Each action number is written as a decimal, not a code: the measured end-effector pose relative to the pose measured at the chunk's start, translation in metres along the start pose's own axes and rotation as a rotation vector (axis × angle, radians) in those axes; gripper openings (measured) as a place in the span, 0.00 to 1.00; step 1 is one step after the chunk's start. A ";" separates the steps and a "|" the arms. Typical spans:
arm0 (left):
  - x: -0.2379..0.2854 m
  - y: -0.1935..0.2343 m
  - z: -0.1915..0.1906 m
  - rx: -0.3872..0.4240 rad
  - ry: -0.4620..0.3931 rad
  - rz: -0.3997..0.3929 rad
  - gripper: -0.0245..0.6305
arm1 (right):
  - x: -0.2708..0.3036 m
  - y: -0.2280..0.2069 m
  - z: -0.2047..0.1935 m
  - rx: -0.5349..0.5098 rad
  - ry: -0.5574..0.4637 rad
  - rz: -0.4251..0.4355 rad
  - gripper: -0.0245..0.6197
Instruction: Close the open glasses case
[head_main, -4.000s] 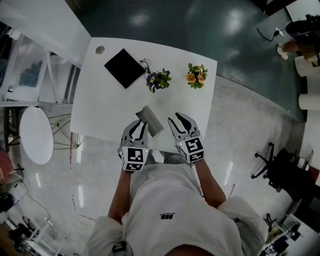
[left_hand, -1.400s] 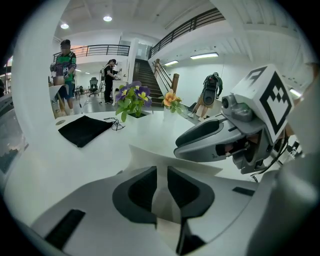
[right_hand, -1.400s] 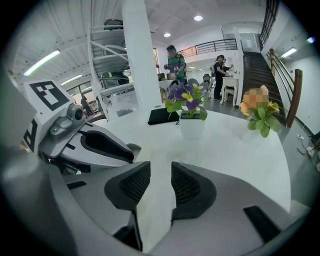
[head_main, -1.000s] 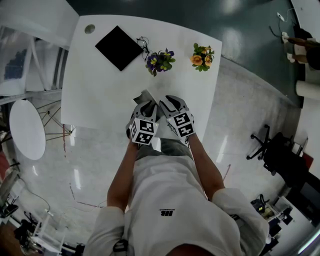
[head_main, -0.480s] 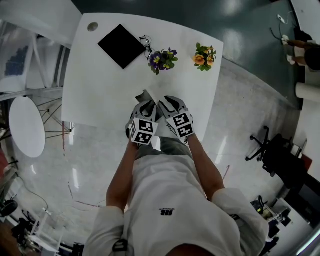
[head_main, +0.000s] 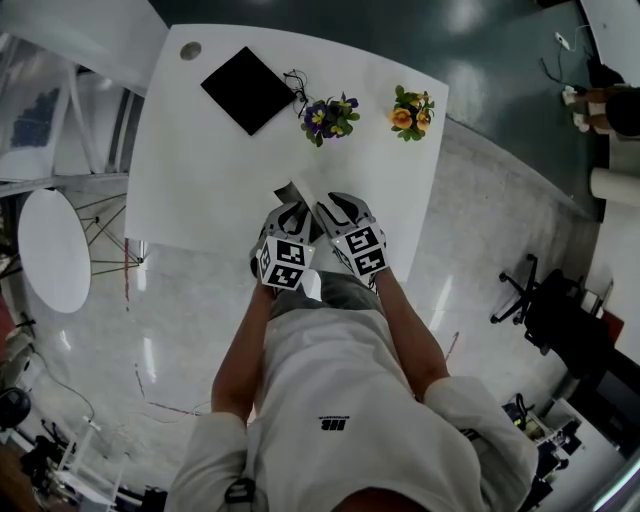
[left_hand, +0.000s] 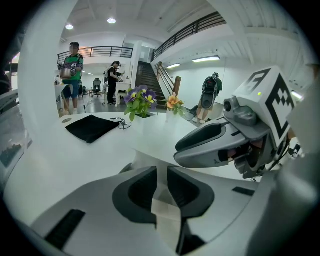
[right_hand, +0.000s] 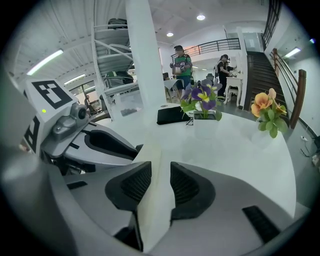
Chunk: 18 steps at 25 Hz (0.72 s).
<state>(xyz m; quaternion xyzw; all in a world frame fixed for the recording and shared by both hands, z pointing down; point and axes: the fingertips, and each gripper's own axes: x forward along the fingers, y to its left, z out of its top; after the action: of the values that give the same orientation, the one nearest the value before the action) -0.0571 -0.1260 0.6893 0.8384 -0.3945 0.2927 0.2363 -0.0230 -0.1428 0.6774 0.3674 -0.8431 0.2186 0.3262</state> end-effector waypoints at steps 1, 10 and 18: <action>-0.001 0.000 -0.001 -0.001 0.000 0.001 0.16 | 0.000 0.001 0.000 -0.002 0.000 0.000 0.22; -0.007 0.000 -0.006 -0.003 -0.005 0.004 0.16 | -0.003 0.008 -0.001 -0.004 -0.001 -0.003 0.22; -0.011 -0.001 -0.012 -0.003 -0.004 0.012 0.15 | -0.005 0.015 -0.003 -0.006 -0.006 0.000 0.22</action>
<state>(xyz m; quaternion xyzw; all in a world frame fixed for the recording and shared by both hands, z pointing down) -0.0659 -0.1124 0.6898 0.8362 -0.4004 0.2919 0.2349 -0.0307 -0.1288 0.6741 0.3672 -0.8446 0.2151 0.3249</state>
